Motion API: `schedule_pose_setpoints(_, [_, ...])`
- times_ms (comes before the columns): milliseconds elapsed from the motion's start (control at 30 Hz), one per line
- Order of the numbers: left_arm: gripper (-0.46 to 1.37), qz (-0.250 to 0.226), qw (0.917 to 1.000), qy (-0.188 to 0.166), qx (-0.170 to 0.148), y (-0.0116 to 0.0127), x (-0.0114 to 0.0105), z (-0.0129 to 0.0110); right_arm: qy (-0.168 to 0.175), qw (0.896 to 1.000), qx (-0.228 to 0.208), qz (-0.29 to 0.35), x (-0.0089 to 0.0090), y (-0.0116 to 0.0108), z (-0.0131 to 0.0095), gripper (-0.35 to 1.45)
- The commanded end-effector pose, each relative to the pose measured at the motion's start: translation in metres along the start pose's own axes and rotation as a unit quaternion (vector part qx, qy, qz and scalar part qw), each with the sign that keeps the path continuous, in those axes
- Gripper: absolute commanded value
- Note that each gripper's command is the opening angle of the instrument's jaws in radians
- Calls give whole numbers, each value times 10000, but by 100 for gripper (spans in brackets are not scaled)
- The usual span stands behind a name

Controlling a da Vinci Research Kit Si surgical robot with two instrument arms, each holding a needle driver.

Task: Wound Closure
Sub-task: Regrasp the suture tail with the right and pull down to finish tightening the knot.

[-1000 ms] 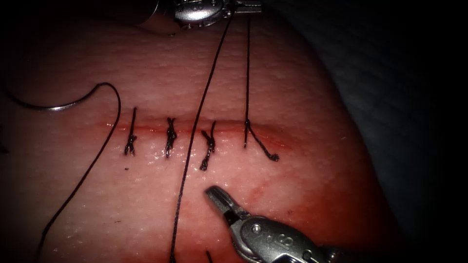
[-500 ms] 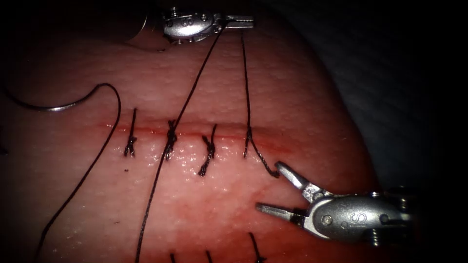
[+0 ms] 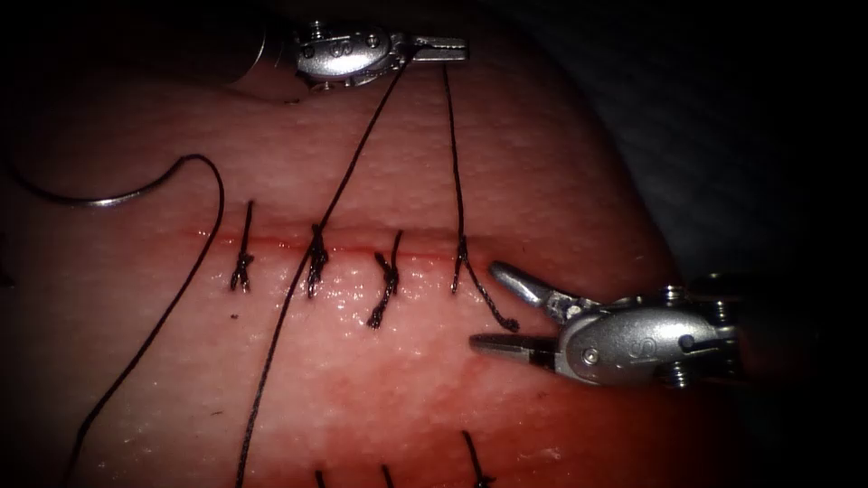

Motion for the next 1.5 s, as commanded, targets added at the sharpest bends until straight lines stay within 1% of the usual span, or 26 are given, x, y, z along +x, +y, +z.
schedule_pose_setpoints(33, [-35,5,10000,3,-35,1,0,0,-81,9999,82,-3,-1,-2,1,132])
schedule_pose_setpoints(167, [-35,-11,10000,0,-47,4,-2,-3,-451,9987,210,-87,-14,-15,6,132])
schedule_pose_setpoints(233, [-35,-2,10000,-2,-50,6,-3,-5,-715,9967,341,-169,-23,-22,10,132])
schedule_pose_setpoints(333, [-35,-20,10000,-6,-54,9,-4,-5,-1122,9926,472,-6,-31,-28,15,131])
schedule_pose_setpoints(367, [-35,-13,10000,-6,-55,10,-5,-5,-1303,9901,517,82,-34,-31,17,130])
schedule_pose_setpoints(400, [-35,-33,10000,-9,-59,13,-6,-5,-1577,9857,524,269,-38,-33,18,130])
schedule_pose_setpoints(433, [-35,-29,10000,-9,-60,14,-6,-6,-1612,9850,531,303,-39,-34,18,130])
schedule_pose_setpoints(467, [-35,-21,10000,-8,-63,16,-7,-6,-1749,9822,503,465,-41,-35,19,130])
schedule_pose_setpoints(533, [-35,-12,10000,-8,-69,18,-8,-7,-1906,9783,507,633,-44,-38,18,127])
schedule_pose_setpoints(567, [-35,-34,10000,-9,-77,20,-9,-8,-2086,9733,552,777,-47,-40,17,124])
schedule_pose_setpoints(600, [-35,-33,10000,-9,-79,20,-9,-8,-2125,9722,554,813,-47,-41,17,124])
schedule_pose_setpoints(633, [-35,-32,10000,-7,-85,21,-9,-9,-2245,9690,529,887,-48,-42,15,124])
schedule_pose_setpoints(667, [-35,-33,9999,-3,-100,21,-9,-12,-2430,9635,528,991,-50,-45,11,123])
schedule_pose_setpoints(767, [-35,-37,9999,0,-119,21,-8,-16,-2484,9607,543,1112,-52,-48,5,122])
schedule_pose_setpoints(833, [-35,-41,9999,1,-127,20,-7,-18,-2525,9581,608,1204,-52,-51,0,116])
schedule_pose_setpoints(933, [-35,-45,9999,11,-140,19,-7,-18,-2590,9530,737,1389,-47,-57,-5,93])
schedule_pose_setpoints(1000, [-35,-45,9999,9,-135,19,-7,-18,-2648,9469,927,1567,-39,-65,-8,61])
schedule_pose_setpoints(1067, [-35,-45,9999,9,-132,19,-7,-17,-2689,9411,1118,1721,-32,-71,-10,6])
schedule_pose_setpoints(1100, [-35,-45,9999,9,-132,19,-7,-17,-2731,9380,1205,1763,-30,-72,-11,-33])
schedule_pose_setpoints(1167, [-35,-46,9999,9,-132,19,-7,-17,-2865,9292,1368,1892,-26,-74,-11,-35])
schedule_pose_setpoints(1200, [-35,-47,9999,8,-130,20,-7,-17,-2889,9195,1430,2248,-23,-73,-11,-35])
schedule_pose_setpoints(1267, [-35,-47,9999,7,-129,20,-6,-17,-2863,9180,1340,2396,-22,-70,-10,-35])
schedule_pose_setpoints(1367, [-35,-78,9999,5,-128,20,-6,-16,-2900,9174,1295,2399,-20,-68,-7,-35])
schedule_pose_setpoints(1467, [-35,-81,9999,5,-124,19,-6,-15,-2949,9136,1119,2567,-16,-63,-2,-35])
schedule_pose_setpoints(1500, [-35,-81,9999,4,-121,19,-6,-15,-2907,9148,1043,2602,-13,-62,-1,-35])
